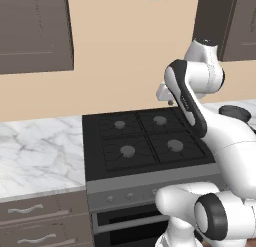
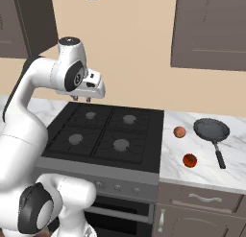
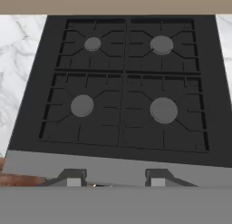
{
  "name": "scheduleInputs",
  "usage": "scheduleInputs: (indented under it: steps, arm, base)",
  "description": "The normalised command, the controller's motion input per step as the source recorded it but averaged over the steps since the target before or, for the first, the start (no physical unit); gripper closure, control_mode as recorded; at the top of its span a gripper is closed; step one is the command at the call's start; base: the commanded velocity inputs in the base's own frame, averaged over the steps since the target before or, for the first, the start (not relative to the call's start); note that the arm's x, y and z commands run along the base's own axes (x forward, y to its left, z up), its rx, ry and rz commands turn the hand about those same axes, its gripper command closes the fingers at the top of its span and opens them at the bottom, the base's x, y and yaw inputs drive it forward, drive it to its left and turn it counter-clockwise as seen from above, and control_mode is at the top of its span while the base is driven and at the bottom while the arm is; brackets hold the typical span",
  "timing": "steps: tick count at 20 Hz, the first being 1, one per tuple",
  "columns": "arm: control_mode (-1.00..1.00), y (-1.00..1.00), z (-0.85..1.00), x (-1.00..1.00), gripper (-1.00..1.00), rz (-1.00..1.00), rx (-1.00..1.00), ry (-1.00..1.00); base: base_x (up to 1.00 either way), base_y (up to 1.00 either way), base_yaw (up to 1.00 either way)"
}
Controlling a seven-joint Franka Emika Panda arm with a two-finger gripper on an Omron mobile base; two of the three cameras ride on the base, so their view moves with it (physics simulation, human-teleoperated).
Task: Place the pan on the front left burner on the stove. Then place the tomato and the onion in the pan and turn on the front left burner.
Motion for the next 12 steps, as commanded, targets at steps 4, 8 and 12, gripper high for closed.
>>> scheduleInputs:
  steps: [4, 8, 12]
  arm:
    - [-1.00, -0.13, 0.00, 0.01, -1.00, 0.00, 0.00, 0.00]
    - [-1.00, -0.20, 0.00, 0.00, -1.00, 0.00, 0.00, 0.00]
    - [-1.00, -0.18, 0.00, 0.00, -1.00, 0.00, 0.00, 0.00]
  base:
    - [0.00, 0.00, 0.00]
    - [0.00, 0.00, 0.00]
    - [0.00, 0.00, 0.00]
